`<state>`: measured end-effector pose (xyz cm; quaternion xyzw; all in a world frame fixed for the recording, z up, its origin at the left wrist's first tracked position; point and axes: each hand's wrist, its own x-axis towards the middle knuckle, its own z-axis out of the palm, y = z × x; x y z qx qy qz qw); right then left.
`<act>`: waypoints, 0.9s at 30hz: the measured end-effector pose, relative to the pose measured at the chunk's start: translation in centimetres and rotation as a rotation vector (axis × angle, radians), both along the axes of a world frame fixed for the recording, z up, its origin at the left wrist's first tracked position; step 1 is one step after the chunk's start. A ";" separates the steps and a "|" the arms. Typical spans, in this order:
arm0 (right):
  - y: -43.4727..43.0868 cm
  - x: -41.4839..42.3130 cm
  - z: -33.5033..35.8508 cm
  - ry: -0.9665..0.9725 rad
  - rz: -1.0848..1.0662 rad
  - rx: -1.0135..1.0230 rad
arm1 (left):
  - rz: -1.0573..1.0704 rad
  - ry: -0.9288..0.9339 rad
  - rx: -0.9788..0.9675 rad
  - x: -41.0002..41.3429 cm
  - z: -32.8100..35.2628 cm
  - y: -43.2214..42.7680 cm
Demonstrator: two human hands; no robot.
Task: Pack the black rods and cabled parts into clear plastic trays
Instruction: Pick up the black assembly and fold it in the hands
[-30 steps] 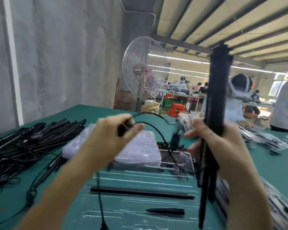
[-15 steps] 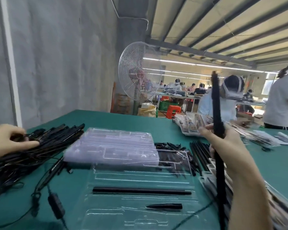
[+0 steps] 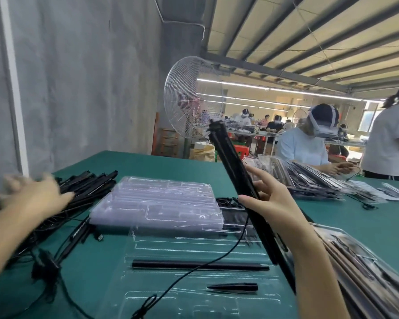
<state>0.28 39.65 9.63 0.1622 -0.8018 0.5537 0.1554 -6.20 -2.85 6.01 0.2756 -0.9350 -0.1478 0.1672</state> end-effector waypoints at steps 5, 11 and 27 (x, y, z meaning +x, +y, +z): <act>-2.1 -0.1 0.3 0.198 -0.063 0.081 | -0.722 0.229 0.342 5.2 4.6 13.8; -2.6 0.4 0.3 0.186 0.029 0.004 | -1.130 0.463 0.991 6.8 4.4 22.3; -2.0 0.1 0.0 0.071 0.115 0.111 | -1.021 0.583 1.223 4.8 2.3 23.0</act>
